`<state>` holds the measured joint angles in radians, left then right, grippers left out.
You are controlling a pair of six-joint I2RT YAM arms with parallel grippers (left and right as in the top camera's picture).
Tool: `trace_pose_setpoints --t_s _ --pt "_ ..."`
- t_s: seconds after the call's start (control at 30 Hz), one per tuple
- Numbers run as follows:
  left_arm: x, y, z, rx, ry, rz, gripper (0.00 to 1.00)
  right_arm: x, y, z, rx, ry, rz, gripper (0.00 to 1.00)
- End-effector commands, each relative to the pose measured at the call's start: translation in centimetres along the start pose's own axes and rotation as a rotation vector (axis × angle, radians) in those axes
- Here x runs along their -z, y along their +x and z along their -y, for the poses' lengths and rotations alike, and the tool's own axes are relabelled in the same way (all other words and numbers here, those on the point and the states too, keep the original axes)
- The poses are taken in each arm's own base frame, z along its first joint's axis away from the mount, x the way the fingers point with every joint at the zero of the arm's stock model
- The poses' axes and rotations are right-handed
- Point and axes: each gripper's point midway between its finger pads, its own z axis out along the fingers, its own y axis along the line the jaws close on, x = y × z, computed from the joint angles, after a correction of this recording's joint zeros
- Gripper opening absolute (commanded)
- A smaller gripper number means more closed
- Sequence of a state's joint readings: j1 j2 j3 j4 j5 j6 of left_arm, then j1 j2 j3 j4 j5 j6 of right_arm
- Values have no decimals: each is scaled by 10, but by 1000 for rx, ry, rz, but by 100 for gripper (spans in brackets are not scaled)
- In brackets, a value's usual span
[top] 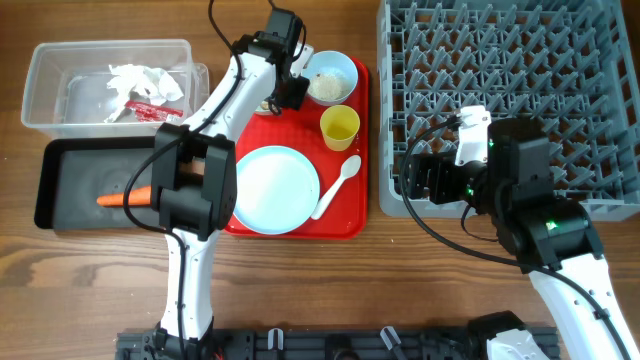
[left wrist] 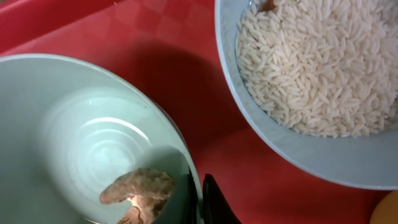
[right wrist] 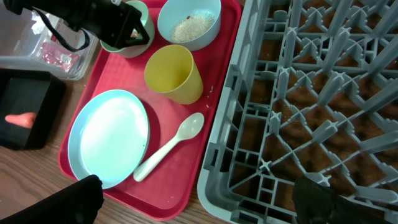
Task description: Sort waste into correct bins and load items into the dishwasher rack
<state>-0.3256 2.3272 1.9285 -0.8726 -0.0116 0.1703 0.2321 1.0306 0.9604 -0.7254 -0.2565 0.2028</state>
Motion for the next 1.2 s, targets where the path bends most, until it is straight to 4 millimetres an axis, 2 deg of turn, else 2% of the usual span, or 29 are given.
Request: trace_pose_setpoints --t_s 0.0,0.03,0.1,0.17,0.23,0.3,0.33,0.4,0.53,0.67,0.73,0.8,0.9,0.97,1.07,1.17 --pt "0 1 -5 57 -39 -11 4 2 -6 2 13 15 15 99" --pt "8 1 -8 85 -56 -12 4 2 -6 2 13 16 15 100" --pt "56 3 -10 231 -67 8 4 2 -9 1 -4 13 25 100" --pt "111 20 -9 393 -66 -4 4 2 -12 1 0 10 38 100" --pt "159 38 -10 440 -70 -5 4 2 -15 0 1 8 49 99" --pt "184 56 -17 458 -79 -28 4 2 -17 -1 -2 2 58 100" --pt "193 73 -29 491 -93 -73 4 2 -17 -1 -1 2 59 100" --pt "194 105 -56 573 -120 -178 4 2 -16 -1 -3 3 53 100" --pt "175 154 -104 740 -113 -298 4 1 -16 -1 -5 3 52 100" --pt "153 160 -111 750 247 -222 4 -1 -13 0 -10 6 41 100" --pt "151 157 -114 742 438 -120 4 -6 -12 2 -39 8 28 100" --pt "158 156 -123 760 605 7 4 -13 -8 5 -48 14 -3 100" --pt "170 168 -145 808 710 130 4 -18 -3 7 -71 20 -33 100" --pt "177 186 -171 908 743 218 4 -21 -1 8 -77 21 -45 100" --pt "190 203 -207 1021 801 406 4 -21 0 8 -74 24 -50 100" --pt "196 219 -224 1102 869 545 4 -21 2 9 -79 27 -56 100"
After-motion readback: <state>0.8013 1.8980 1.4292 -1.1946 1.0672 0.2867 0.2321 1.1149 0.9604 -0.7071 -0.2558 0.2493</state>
